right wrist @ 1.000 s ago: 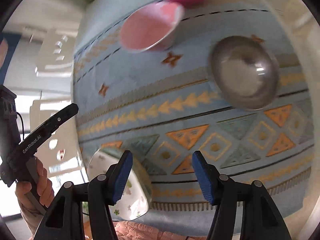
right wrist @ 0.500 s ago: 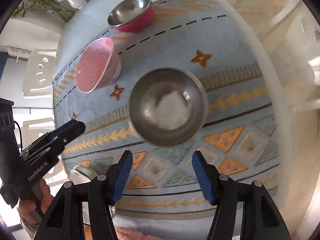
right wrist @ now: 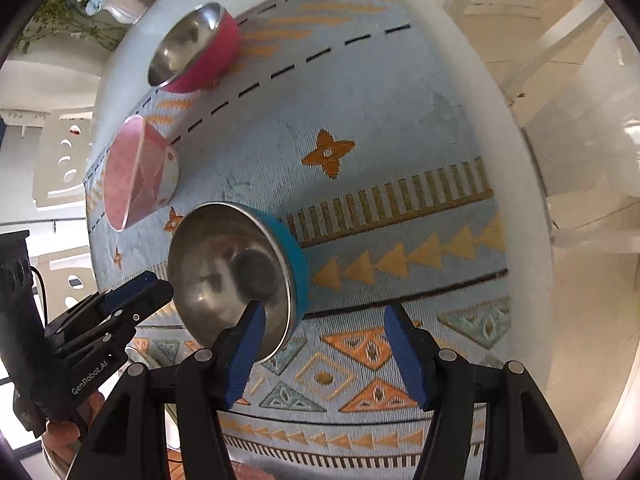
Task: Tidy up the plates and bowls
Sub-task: 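Close both grippers on the rim of the blue steel bowl, then lift the blue steel bowl and carry it over the pink bowl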
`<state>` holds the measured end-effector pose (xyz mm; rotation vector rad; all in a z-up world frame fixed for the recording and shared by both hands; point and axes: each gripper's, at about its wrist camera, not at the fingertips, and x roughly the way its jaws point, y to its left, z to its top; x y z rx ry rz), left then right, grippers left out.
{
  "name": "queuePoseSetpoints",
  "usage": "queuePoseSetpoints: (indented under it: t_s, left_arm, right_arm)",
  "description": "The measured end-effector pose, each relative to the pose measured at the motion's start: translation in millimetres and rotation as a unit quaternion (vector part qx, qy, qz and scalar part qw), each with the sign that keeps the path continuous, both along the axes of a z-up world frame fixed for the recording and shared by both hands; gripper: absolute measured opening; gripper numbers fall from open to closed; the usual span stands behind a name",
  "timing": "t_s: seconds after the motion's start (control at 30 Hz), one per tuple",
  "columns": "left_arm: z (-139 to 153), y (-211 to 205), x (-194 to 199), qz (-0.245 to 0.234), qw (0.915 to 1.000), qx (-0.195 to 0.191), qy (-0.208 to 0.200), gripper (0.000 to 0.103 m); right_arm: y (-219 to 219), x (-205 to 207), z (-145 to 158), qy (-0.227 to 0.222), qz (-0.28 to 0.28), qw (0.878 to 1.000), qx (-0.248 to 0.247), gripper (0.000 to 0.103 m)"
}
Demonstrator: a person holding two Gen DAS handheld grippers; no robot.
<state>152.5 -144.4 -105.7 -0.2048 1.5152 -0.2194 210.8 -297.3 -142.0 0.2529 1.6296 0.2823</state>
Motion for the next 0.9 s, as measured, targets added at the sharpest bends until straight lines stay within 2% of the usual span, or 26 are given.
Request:
queuePoseSetpoints:
  t_s: [0.17, 0.27, 0.37, 0.5, 0.57, 0.67, 0.7, 0.9]
  left_arm:
    - [-18.5, -9.5, 6.6, -0.01, 0.9998, -0.007, 0.014, 0.028]
    - [-20.1, -13.1, 7.8, -0.01, 0.9997, -0.022, 0.002, 0.024]
    - [-20.4, -14.3, 8.7, -0.011, 0.9998, -0.015, -0.008, 0.02]
    - [-23.3, -8.6, 12.5, -0.003, 0.9996, -0.027, -0.002, 0.015]
    - [-27.0, -8.3, 11.9, 0.001, 0.9995, -0.03, 0.006, 0.014]
    - [-41.5, -5.9, 12.5, 0.01, 0.9994, -0.016, 0.027, 0.012]
    - [-44.4, -6.3, 11.4, 0.011, 0.9992, -0.025, 0.029, 0.012]
    - [-36.5, -6.5, 9.8, 0.019, 0.9991, -0.035, 0.012, 0.011]
  right_arm:
    - [12.3, 12.2, -21.4, 0.014, 0.009, 1.0, 0.02, 0.06]
    - [17.1, 15.5, -30.6, 0.019, 0.01, 0.999, 0.03, 0.06]
    - [18.6, 16.8, -36.8, 0.024, 0.006, 0.998, 0.058, 0.048]
    - [22.8, 17.5, -49.4, 0.041, 0.002, 0.996, 0.076, 0.033]
    - [26.0, 16.0, -51.9, 0.039, 0.004, 0.996, 0.074, 0.03]
    - [24.9, 15.3, -53.9, 0.04, -0.004, 0.996, 0.08, 0.027]
    - [24.2, 15.3, -54.8, 0.042, -0.008, 0.996, 0.084, 0.021]
    - [17.2, 14.5, -57.5, 0.044, -0.008, 0.996, 0.082, 0.014]
